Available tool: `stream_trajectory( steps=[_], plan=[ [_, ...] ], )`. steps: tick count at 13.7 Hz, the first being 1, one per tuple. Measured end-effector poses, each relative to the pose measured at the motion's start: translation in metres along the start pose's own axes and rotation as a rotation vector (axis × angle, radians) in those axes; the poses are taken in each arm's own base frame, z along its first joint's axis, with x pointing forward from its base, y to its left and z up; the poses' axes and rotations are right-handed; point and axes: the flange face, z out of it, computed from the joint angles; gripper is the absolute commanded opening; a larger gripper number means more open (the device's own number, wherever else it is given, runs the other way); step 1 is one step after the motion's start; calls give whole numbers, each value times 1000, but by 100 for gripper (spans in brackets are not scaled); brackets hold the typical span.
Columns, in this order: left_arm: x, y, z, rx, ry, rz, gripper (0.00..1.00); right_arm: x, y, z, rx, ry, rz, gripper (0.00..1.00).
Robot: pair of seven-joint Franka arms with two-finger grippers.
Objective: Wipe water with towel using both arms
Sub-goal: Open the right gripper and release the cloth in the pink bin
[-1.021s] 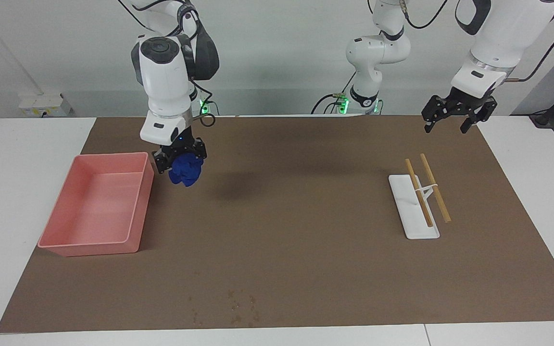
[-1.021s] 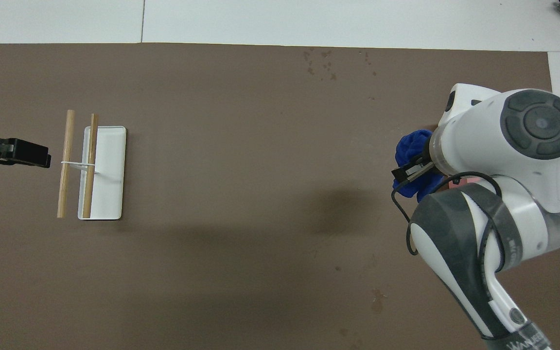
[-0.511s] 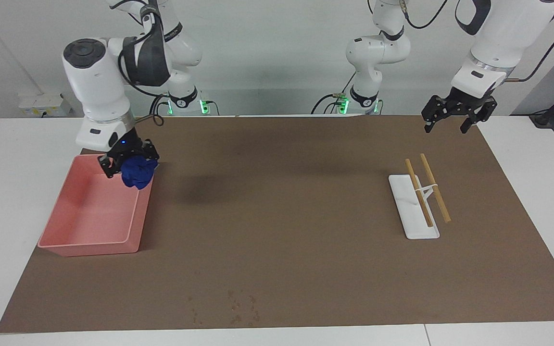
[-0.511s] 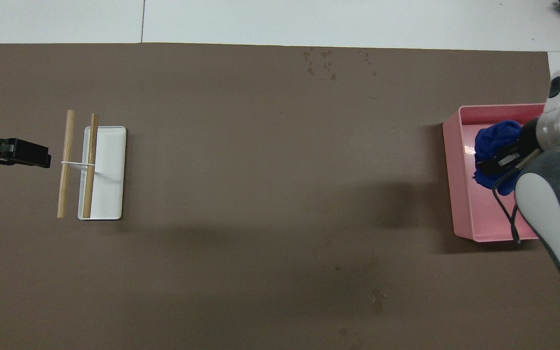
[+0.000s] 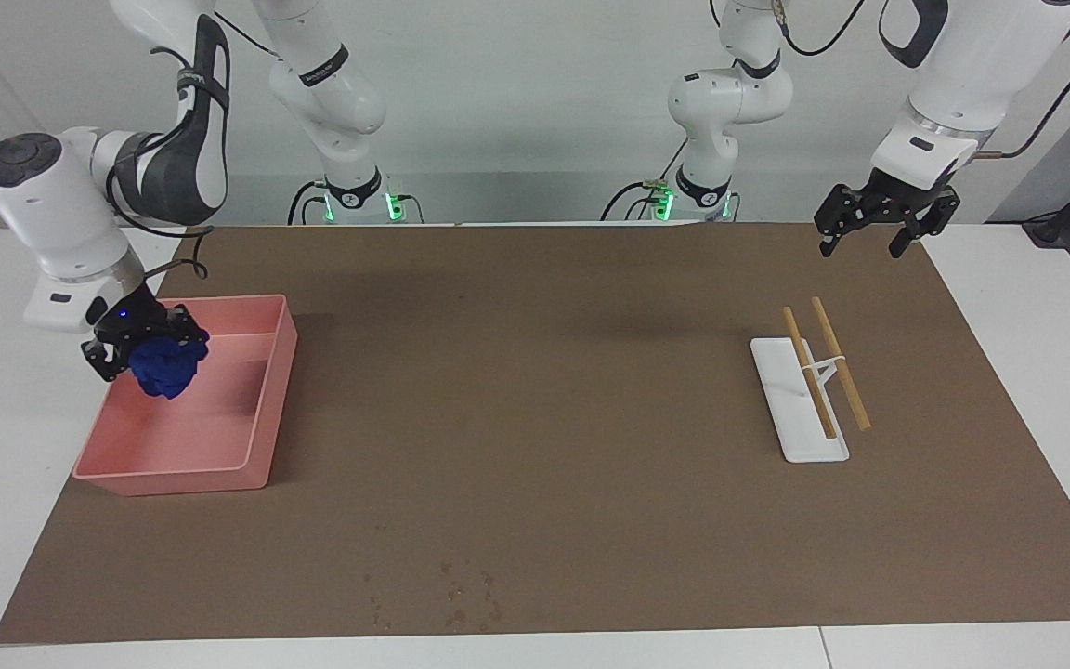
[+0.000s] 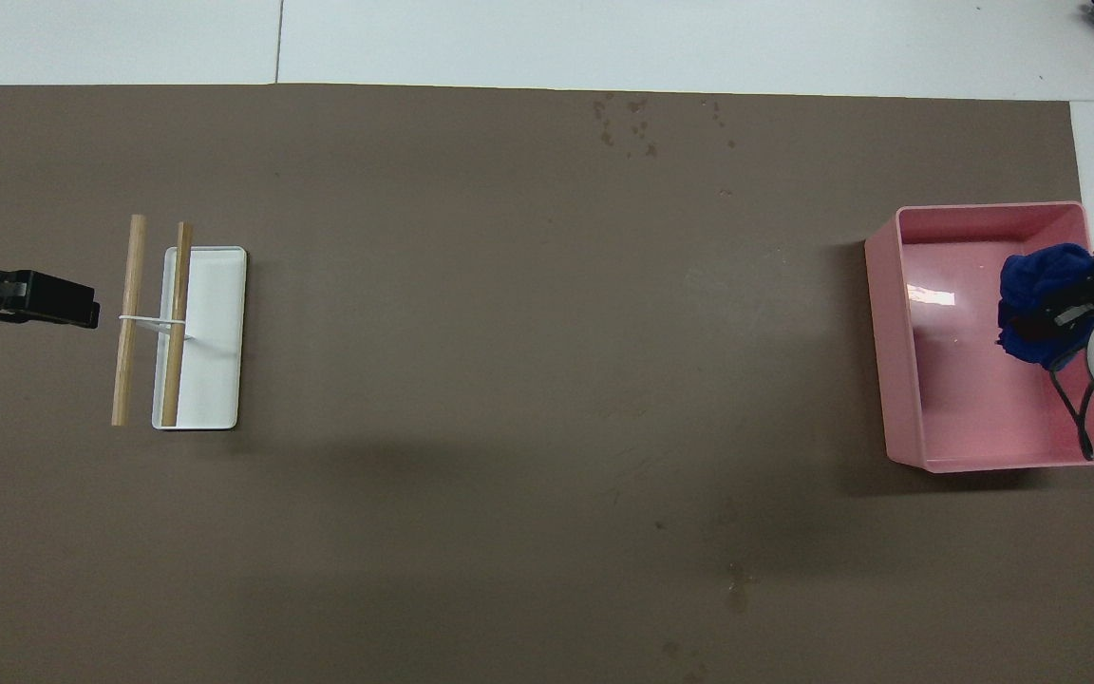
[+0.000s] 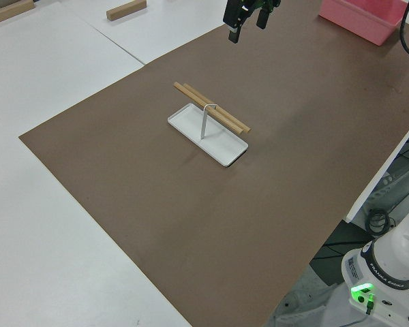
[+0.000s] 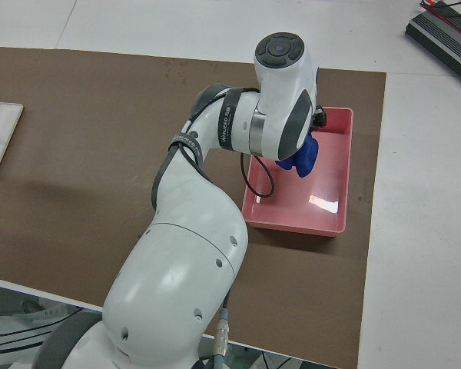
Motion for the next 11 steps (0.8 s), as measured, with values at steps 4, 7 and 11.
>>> stream_trajectory(
  steps=[4,7,11],
  plan=[
    [0,0,0,0,0,0,100,2,-9,40,-5,31,-12,0],
    [0,0,0,0,0,0,100,0,-14,63,-10,51,-13,0],
    [0,0,0,0,0,0,100,-2,-15,67,-10,52,-12,65]
  ],
)
